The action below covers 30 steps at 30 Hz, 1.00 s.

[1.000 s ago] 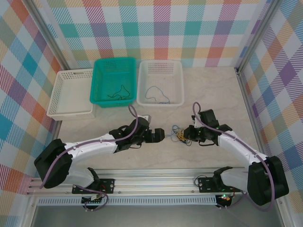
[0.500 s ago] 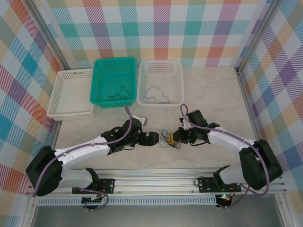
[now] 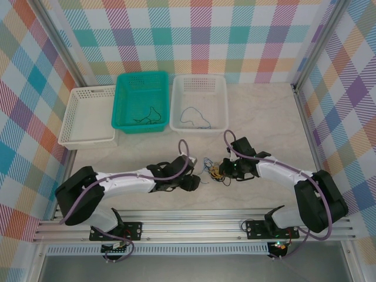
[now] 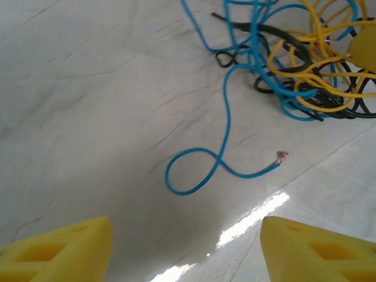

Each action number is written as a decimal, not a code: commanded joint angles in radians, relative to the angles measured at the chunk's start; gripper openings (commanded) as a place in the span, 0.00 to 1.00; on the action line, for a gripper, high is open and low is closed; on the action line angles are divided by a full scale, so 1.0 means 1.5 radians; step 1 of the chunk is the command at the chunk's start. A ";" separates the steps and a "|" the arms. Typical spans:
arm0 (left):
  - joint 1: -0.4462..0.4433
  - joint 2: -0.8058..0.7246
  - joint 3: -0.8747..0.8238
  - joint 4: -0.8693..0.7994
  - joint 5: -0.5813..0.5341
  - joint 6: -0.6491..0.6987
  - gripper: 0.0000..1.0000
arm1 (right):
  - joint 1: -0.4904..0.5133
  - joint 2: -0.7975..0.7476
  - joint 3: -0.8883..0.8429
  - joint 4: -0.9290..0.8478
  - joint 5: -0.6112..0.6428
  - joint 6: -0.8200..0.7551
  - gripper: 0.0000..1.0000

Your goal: Untangle the cables

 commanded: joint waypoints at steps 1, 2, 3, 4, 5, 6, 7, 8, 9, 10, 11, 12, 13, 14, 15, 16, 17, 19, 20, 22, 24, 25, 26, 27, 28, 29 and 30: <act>-0.013 0.041 0.038 -0.008 -0.065 0.075 0.67 | 0.001 0.000 0.003 -0.013 0.019 0.007 0.10; -0.013 0.057 0.047 -0.008 -0.073 0.080 0.67 | 0.001 -0.002 0.003 -0.015 0.020 0.007 0.10; -0.014 0.072 0.055 -0.008 -0.081 0.083 0.65 | 0.001 -0.004 0.002 -0.015 0.022 0.007 0.10; -0.015 0.087 0.061 -0.007 -0.090 0.085 0.63 | 0.001 -0.008 0.001 -0.016 0.023 0.007 0.10; -0.014 0.098 0.067 -0.005 -0.093 0.087 0.62 | 0.001 -0.013 0.000 -0.016 0.024 0.010 0.10; -0.014 0.108 0.071 -0.001 -0.094 0.089 0.60 | 0.001 -0.014 -0.002 -0.016 0.025 0.011 0.10; -0.014 0.116 0.074 0.004 -0.096 0.088 0.57 | 0.001 -0.018 -0.003 -0.015 0.027 0.012 0.10; -0.014 0.123 0.077 0.009 -0.095 0.087 0.51 | 0.001 -0.022 -0.005 -0.016 0.028 0.013 0.10; -0.014 0.126 0.078 0.014 -0.095 0.084 0.43 | 0.001 -0.025 -0.005 -0.017 0.030 0.013 0.10; -0.014 0.128 0.078 0.018 -0.093 0.079 0.34 | 0.001 -0.029 -0.006 -0.018 0.033 0.014 0.09; -0.014 0.126 0.076 0.022 -0.092 0.073 0.25 | 0.001 -0.034 -0.007 -0.019 0.037 0.016 0.09; -0.014 0.122 0.075 0.024 -0.094 0.064 0.18 | 0.001 -0.039 -0.009 -0.019 0.042 0.018 0.09; -0.014 0.115 0.073 0.024 -0.099 0.053 0.12 | 0.001 -0.046 -0.012 -0.020 0.049 0.020 0.09; -0.014 0.105 0.069 0.024 -0.106 0.042 0.05 | 0.001 -0.053 -0.014 -0.019 0.055 0.023 0.09; -0.014 0.096 0.064 0.024 -0.115 0.031 0.00 | 0.001 -0.058 -0.016 -0.019 0.062 0.024 0.09; -0.014 0.083 0.061 0.022 -0.128 0.015 0.00 | 0.001 -0.064 -0.018 -0.020 0.071 0.025 0.09; -0.014 0.068 0.054 0.022 -0.140 0.001 0.00 | 0.001 -0.069 -0.020 -0.022 0.080 0.028 0.10; -0.012 0.035 0.041 0.016 -0.172 -0.034 0.00 | 0.001 -0.076 -0.019 -0.033 0.106 0.035 0.10; -0.010 0.013 0.034 0.009 -0.185 -0.049 0.00 | 0.000 -0.080 -0.019 -0.039 0.121 0.038 0.10; 0.000 -0.026 0.027 -0.011 -0.196 -0.080 0.00 | 0.000 -0.086 -0.018 -0.046 0.143 0.039 0.10; 0.011 -0.063 0.025 -0.028 -0.196 -0.105 0.00 | 0.000 -0.091 -0.018 -0.049 0.158 0.037 0.11; 0.018 -0.081 0.024 -0.041 -0.195 -0.119 0.00 | 0.000 -0.093 -0.015 -0.051 0.164 0.035 0.11; 0.025 -0.099 0.025 -0.051 -0.192 -0.130 0.00 | 0.000 -0.094 -0.012 -0.055 0.168 0.031 0.12; 0.031 -0.116 0.026 -0.059 -0.188 -0.138 0.00 | 0.000 -0.095 -0.008 -0.058 0.172 0.027 0.13; 0.038 -0.134 0.027 -0.067 -0.184 -0.150 0.00 | 0.000 -0.096 -0.004 -0.062 0.175 0.022 0.14; 0.045 -0.153 0.028 -0.072 -0.174 -0.158 0.00 | 0.001 -0.097 0.000 -0.065 0.177 0.016 0.15; 0.052 -0.167 0.028 -0.071 -0.154 -0.160 0.00 | 0.000 -0.098 0.004 -0.070 0.178 0.012 0.17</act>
